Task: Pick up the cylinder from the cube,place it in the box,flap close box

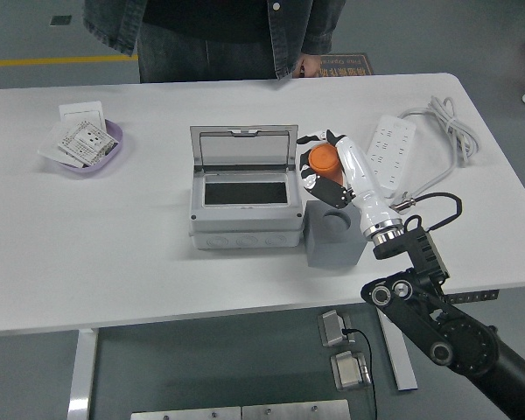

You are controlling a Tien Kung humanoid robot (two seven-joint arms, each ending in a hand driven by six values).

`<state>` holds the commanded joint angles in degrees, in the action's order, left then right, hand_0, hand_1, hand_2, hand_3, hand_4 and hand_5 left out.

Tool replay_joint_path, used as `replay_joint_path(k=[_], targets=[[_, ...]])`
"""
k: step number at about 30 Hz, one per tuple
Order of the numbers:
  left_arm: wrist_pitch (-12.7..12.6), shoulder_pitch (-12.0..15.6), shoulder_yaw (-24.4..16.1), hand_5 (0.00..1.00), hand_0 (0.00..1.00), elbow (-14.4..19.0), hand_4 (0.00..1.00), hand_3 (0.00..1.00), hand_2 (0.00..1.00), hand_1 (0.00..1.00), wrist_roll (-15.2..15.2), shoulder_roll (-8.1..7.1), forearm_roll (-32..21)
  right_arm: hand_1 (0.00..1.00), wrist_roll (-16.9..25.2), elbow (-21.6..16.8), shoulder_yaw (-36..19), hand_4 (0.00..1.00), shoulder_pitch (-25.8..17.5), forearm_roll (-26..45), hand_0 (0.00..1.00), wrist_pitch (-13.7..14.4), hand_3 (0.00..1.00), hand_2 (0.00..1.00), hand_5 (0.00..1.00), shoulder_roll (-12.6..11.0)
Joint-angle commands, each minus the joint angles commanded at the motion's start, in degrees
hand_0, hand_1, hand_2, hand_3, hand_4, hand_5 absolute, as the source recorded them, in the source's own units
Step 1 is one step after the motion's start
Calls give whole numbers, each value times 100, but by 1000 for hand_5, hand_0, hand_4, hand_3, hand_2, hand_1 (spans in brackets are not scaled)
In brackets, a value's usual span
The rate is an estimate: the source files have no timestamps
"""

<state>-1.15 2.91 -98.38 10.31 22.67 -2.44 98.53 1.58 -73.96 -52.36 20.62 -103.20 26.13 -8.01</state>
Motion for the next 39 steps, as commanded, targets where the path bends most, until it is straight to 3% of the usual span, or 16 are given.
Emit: replay_joint_path(k=[1,6,7,14,28,39], targets=[[-1,1,-6,488,636,0,746,640,647,677,2,-2,7,198,-106,40,93,155,98,-141,126,-35,636,348,2,3],[-4,1,-22,488,636,0,746,640,647,677,7,-19,22,198,-590,309,620,155,644,-912,126,-201,636,348,2,65],[-5,1,-21,490,636,0,746,640,647,678,7,-23,21,131,-636,365,706,132,732,-1026,31,-220,640,301,2,84],[-8,7,-16,491,636,0,745,640,647,679,18,-44,19,119,-741,1022,1241,120,1332,-1409,19,-309,655,277,2,322],[-2,-17,12,491,637,0,745,640,649,679,22,-73,24,120,-470,2153,2191,114,2007,-813,25,-363,655,271,2,504],[-4,-19,-7,492,638,0,743,640,650,680,31,-82,55,130,-428,2427,2313,122,2132,-599,44,-450,651,266,14,523]])
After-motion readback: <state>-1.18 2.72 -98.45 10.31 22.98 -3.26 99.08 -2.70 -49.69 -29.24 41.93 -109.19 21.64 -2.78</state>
